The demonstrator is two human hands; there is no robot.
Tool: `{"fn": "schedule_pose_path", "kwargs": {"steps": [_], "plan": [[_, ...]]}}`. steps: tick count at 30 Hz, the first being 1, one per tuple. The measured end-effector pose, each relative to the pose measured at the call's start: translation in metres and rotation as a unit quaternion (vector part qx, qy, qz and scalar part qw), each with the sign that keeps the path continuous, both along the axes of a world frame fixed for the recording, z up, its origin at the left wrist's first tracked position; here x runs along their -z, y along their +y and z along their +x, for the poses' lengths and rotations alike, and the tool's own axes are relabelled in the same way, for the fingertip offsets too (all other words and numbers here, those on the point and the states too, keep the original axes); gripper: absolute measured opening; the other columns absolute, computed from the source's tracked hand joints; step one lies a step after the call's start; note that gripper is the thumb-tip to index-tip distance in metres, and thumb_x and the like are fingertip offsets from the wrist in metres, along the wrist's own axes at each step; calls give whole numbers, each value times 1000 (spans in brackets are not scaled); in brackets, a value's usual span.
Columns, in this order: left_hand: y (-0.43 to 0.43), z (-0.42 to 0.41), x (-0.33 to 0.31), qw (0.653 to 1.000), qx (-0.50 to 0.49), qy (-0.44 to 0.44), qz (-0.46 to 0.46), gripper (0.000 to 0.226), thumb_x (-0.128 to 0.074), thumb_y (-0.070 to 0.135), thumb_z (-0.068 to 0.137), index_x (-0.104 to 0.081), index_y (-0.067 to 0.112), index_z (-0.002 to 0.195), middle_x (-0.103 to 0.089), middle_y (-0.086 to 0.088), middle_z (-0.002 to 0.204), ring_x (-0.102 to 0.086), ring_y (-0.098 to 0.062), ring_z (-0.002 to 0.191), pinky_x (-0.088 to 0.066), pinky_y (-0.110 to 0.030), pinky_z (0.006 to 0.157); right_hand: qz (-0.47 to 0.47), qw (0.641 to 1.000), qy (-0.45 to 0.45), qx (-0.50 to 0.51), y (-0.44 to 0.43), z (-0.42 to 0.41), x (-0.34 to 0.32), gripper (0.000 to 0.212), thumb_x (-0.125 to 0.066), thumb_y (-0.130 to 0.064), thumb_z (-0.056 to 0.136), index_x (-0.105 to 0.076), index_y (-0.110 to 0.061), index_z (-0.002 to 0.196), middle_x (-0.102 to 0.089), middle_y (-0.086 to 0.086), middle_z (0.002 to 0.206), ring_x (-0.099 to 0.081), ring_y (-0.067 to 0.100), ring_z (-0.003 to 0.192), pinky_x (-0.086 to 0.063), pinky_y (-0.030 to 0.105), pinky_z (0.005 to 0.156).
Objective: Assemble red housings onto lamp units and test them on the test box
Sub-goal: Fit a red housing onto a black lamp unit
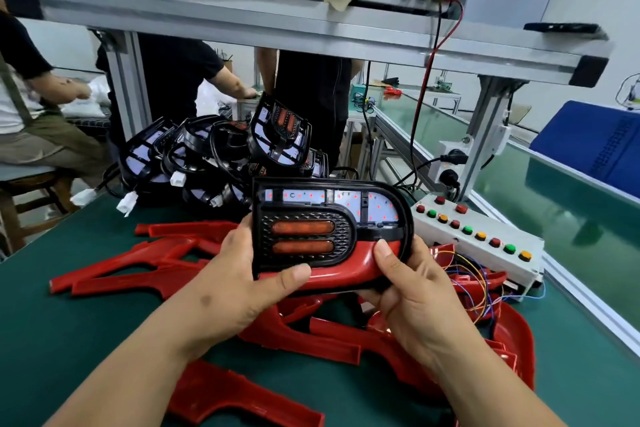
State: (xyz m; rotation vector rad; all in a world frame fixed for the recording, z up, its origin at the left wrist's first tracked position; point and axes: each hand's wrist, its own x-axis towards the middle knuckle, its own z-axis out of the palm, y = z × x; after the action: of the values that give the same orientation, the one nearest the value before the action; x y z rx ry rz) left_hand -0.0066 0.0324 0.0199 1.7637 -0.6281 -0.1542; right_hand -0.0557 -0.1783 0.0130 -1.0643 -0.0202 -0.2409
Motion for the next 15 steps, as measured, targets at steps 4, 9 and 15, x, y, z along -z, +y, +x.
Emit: {"fn": "schedule_pose_path", "kwargs": {"steps": [4,9,15], "plan": [[-6,-3,2,999,-4,-6,-43,70,-79,45,77,-35,58,130,-57,31,129,-49,15,120,-40,2,85,-32,999,-9,-9,-1,-2,1,54,-66,-26,76,-51,-14,126,-71,10,114,-72,19,96,-58,30,69],[-7,-2,5,998,-19,-13,-62,78,-82,35,76,-36,42,138,-61,25,127,-54,7,120,-42,-21,97,-2,999,-21,-33,-2,-2,1,52,-68,-20,75,-51,-13,124,-70,12,117,-71,23,99,-58,32,70],[-2,-2,0,998,15,-12,-57,68,-79,42,74,-40,66,124,-58,24,133,-51,5,125,-35,-29,104,67,992,-1,-107,-11,-4,-4,48,-74,1,69,-63,-10,114,-70,19,110,-72,31,93,-59,37,64]]}}
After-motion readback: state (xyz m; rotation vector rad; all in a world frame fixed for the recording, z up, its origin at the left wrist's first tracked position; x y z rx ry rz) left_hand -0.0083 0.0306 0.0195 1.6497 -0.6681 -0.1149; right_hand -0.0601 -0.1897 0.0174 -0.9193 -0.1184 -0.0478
